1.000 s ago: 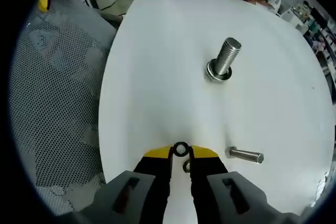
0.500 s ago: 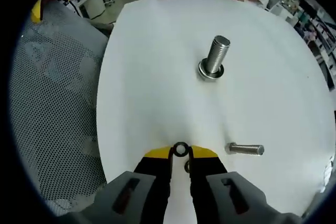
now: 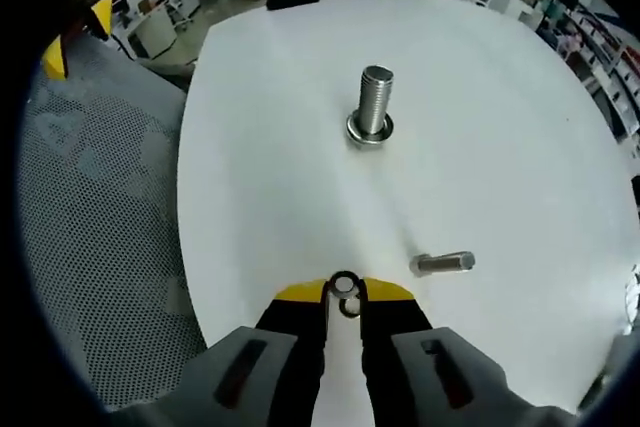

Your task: Place the washer onto the threaded stud by aligning its center hole with the stud, sliding it down to the base, and recovering from edge contact or off-axis alignment until the washer reaches the visible bottom stop.

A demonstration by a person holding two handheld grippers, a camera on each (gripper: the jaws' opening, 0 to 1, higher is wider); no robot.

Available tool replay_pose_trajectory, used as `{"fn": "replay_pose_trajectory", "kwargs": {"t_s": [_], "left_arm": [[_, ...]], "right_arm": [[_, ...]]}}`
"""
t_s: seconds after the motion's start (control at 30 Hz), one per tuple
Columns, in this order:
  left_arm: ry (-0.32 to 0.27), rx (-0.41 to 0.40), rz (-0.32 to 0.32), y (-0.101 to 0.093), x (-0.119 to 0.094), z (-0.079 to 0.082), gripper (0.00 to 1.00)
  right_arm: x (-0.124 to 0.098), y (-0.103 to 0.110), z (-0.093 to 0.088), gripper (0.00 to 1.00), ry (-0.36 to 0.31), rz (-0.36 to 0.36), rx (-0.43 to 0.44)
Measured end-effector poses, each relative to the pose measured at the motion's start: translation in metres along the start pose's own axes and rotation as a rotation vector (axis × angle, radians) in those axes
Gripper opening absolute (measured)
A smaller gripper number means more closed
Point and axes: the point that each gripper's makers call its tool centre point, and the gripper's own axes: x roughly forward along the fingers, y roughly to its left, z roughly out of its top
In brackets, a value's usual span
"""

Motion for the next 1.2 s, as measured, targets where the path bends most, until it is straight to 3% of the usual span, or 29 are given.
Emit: {"fn": "replay_pose_trajectory", "kwargs": {"t_s": [0.6, 0.97, 1.2], "left_arm": [[0.004, 0.001, -0.002, 0.000, 0.000, 0.000, 0.20], [0.004, 0.002, 0.001, 0.000, 0.000, 0.000, 0.20], [0.001, 0.002, 0.002, 0.001, 0.000, 0.000, 0.20]], "right_arm": [[-0.041, -0.031, -0.003, 0.13, -0.061, -0.094, 0.104], [-0.056, -0.046, 0.025, 0.13, -0.124, -0.154, 0.073], [-0.048, -0.048, 0.033, 0.13, -0.099, -0.150, 0.029]]}}
